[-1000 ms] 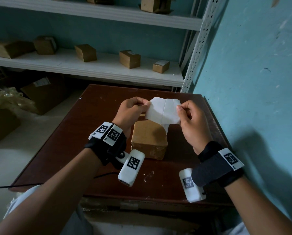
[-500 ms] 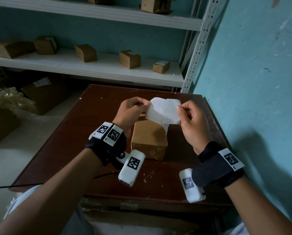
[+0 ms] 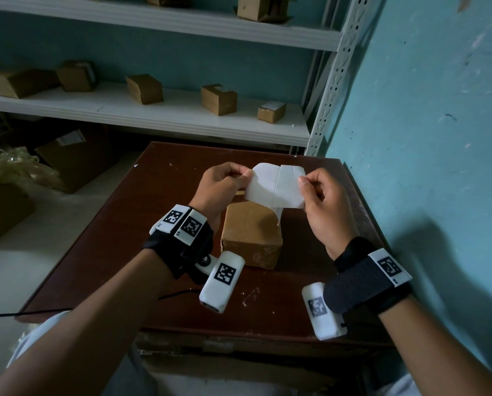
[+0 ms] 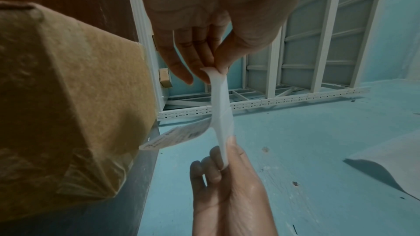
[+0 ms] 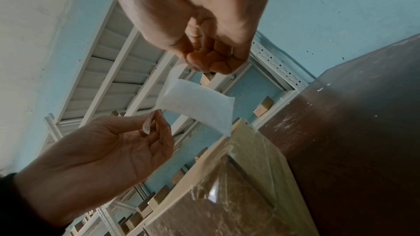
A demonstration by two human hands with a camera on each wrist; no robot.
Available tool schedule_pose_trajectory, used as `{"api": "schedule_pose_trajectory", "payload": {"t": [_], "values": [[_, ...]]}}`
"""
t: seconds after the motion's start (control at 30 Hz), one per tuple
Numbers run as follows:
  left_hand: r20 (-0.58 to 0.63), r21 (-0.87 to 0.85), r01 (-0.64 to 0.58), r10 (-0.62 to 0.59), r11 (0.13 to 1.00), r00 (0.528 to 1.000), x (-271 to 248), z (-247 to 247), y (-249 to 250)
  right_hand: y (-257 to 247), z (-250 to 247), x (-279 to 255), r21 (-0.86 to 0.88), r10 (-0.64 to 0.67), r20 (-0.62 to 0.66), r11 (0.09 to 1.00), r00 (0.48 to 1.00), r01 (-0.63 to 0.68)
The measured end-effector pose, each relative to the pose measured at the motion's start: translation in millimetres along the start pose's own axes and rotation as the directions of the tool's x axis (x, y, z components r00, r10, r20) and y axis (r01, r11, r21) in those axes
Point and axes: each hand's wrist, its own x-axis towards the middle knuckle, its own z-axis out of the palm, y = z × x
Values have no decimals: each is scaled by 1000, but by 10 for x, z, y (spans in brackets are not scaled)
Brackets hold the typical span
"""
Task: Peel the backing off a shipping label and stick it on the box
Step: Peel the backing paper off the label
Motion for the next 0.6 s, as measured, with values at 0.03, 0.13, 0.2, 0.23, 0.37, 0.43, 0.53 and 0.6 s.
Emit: {"api": "schedule_pose_trajectory", "payload": {"t": [0.03, 0.13, 0.2, 0.23, 0.37, 0.43, 0.53, 0.6], "values": [[0, 0, 3, -3, 1000, 1000, -2, 0, 0, 2, 1, 1, 0, 0, 0, 1000, 1000, 0], [0, 2, 6, -6, 1000, 1000, -5, 0, 4, 7, 1, 4, -1, -5, 1, 1000, 1000, 5], [-3, 3, 2, -2, 1000, 1000, -5, -2, 5, 12, 0, 2, 0, -10, 2, 1000, 1000, 10], [-5, 5, 0, 0, 1000, 1000, -4, -1, 3, 15, -1, 2, 0, -11, 2, 1000, 1000, 11], [-9, 6, -6, 6, 1000, 1000, -2, -1, 3, 18, 2, 7, -5, -11, 1, 1000, 1000, 11], [-11, 4, -4, 4, 1000, 1000, 0, -1, 4, 16, -1, 6, -9, -16, 0, 1000, 1000, 16], [-12, 5, -6, 6, 1000, 1000, 2, -1, 2, 13, -7, 5, -4, -20, -1, 1000, 1000, 20], [-8, 2, -5, 5, 1000, 1000, -1, -2, 4, 14, -9, 8, -1, -19, -1, 1000, 1000, 19]]}}
